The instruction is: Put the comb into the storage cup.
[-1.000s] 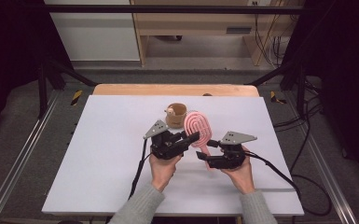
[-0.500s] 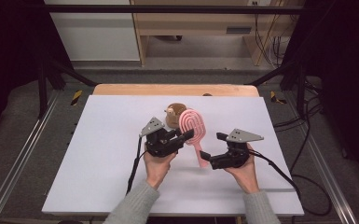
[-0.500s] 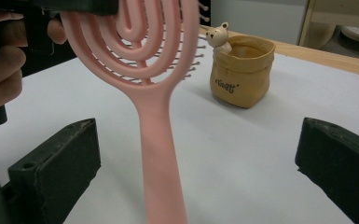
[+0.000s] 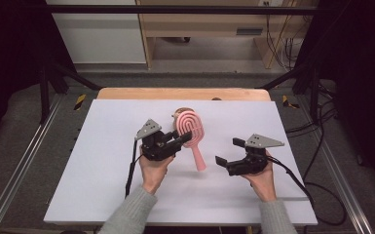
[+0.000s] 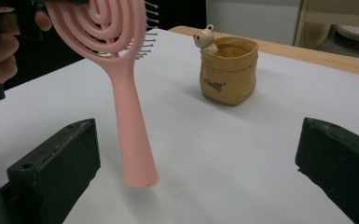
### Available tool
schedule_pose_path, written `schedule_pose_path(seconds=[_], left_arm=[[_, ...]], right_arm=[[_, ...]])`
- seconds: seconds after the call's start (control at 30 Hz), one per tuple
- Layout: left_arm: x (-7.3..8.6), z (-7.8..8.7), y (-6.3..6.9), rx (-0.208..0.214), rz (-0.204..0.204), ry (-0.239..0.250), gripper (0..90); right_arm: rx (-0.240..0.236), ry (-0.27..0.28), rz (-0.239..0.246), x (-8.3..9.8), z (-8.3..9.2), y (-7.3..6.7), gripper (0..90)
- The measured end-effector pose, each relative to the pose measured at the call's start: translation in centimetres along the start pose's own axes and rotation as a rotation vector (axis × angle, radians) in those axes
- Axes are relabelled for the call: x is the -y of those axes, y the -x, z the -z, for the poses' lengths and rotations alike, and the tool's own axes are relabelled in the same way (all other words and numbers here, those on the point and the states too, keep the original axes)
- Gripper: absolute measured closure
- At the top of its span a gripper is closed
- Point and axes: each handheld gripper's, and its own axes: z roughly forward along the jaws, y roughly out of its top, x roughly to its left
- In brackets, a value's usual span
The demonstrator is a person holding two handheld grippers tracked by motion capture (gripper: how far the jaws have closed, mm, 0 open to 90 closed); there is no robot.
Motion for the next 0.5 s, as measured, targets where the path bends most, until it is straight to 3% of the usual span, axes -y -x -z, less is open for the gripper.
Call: schedule_pose_path(seconds=[0.5], left_arm=[[-1.7,1.5,-0.9,-0.032,-0.02,0.014,64.6]], right_arm=[[0.034,-0.01,-0.007,1.2,0.7,1.6,0.2]])
